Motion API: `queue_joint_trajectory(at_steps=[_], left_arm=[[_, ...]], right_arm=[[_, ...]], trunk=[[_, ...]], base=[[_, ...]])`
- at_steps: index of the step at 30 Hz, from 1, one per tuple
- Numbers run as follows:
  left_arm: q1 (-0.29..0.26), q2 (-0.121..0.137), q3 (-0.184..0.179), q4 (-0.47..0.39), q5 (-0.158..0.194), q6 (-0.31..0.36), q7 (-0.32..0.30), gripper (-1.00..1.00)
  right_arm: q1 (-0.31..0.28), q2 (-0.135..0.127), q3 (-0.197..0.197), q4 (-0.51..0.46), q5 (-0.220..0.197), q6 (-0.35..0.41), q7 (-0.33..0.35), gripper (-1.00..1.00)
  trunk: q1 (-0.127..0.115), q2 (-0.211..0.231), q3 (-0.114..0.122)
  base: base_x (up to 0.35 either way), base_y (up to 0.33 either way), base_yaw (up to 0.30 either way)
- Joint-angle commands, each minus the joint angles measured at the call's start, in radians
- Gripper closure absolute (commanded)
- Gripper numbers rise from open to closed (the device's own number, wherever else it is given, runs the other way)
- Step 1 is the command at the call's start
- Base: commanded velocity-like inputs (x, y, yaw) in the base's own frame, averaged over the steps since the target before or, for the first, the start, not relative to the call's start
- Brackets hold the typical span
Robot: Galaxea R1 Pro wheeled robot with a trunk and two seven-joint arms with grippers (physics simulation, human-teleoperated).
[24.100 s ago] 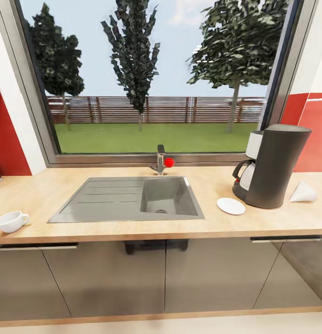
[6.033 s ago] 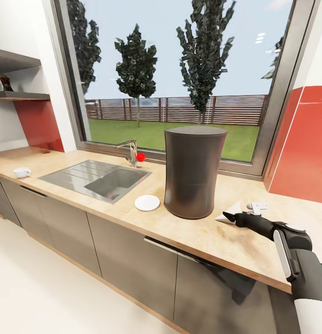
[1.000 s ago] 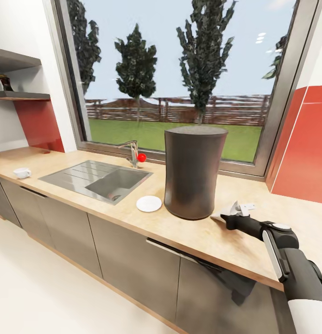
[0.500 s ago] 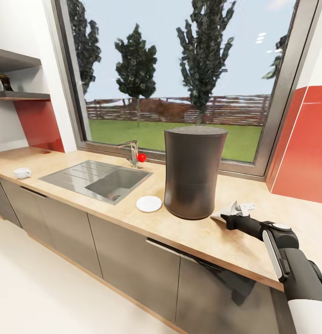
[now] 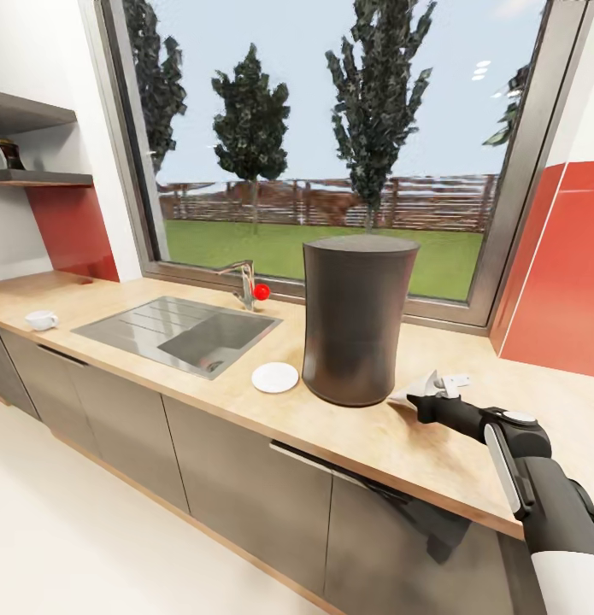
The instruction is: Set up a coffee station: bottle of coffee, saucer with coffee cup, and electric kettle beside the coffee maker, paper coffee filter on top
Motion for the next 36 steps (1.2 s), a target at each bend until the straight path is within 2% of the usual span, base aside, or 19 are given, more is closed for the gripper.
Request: queue_joint_trajectory(at_steps=[1, 18, 30, 36], left_arm=[[0.0, 0.0, 0.001, -0.001, 0.0, -0.002, 0.0, -1.0], [0.0, 0.0, 0.001, -0.001, 0.0, -0.002, 0.0, -1.0], [0.0, 0.0, 0.001, -0.001, 0.0, -0.002, 0.0, -1.0], [0.0, 0.001, 0.002, -0.001, 0.0, -0.002, 0.0, -1.0]], right_arm=[[-0.001, 0.0, -0.001, -0.001, -0.004, 0.007, 0.004, 1.0], [-0.001, -0.001, -0.004, -0.004, -0.005, 0.007, 0.004, 1.0], [-0.001, -0.009, -0.017, -0.012, -0.005, 0.008, 0.007, 1.0], [-0.001, -0.014, -0.075, -0.013, -0.004, 0.01, 0.009, 1.0]], trunk=[[-0.004, 0.007, 0.002], [-0.069, 0.126, 0.056], [-0.069, 0.126, 0.056], [-0.069, 0.126, 0.056]], base=[[0.0, 0.0, 0.0], [0.0, 0.0, 0.0], [0.0, 0.0, 0.0], [-0.001, 0.0, 0.0]])
